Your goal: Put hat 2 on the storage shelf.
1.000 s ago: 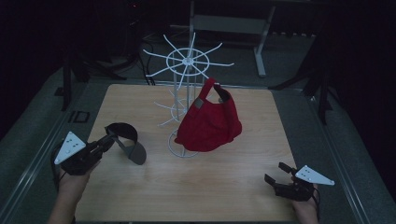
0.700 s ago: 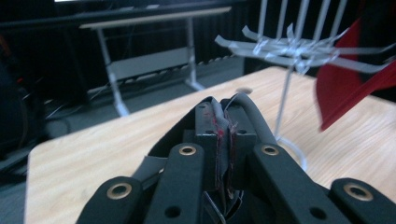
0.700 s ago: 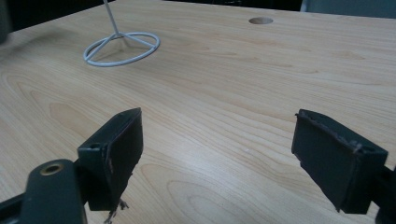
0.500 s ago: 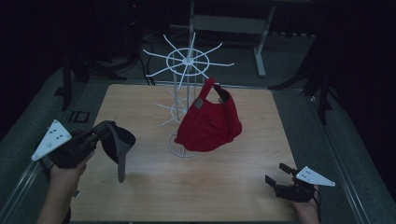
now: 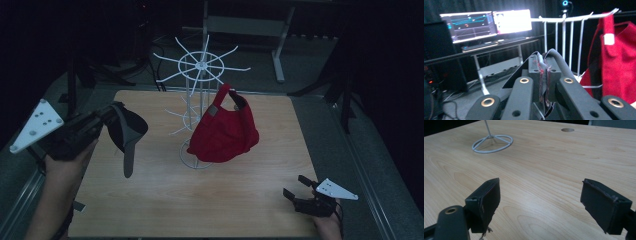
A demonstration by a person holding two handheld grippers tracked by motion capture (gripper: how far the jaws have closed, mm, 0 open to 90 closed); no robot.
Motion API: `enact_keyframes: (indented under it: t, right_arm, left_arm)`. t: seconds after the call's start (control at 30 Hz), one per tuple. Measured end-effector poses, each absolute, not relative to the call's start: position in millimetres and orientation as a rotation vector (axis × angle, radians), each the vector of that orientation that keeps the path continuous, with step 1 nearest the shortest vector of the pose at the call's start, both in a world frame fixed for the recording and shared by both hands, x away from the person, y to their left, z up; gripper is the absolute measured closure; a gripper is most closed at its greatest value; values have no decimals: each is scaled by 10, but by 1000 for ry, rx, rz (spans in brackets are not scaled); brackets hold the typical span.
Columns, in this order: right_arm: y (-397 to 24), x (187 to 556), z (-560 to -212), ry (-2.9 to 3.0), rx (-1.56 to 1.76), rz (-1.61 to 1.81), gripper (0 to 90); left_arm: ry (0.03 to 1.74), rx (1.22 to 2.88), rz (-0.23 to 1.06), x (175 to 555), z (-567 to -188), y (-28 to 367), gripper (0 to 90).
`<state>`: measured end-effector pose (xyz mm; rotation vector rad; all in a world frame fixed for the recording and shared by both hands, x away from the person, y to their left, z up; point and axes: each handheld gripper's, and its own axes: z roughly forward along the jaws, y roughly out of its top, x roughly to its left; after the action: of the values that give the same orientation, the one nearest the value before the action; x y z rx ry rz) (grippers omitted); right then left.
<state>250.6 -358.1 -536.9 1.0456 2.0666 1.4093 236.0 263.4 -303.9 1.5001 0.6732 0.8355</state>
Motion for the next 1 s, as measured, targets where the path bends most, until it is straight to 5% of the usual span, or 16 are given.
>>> enact_keyframes:
  t: [1.0]
  right_arm:
    - [-3596, 2489, -5390, 2060, 1044, 1410, 162]
  left_arm:
    - [515, 1505, 761, 2662, -2391, 2054, 868]
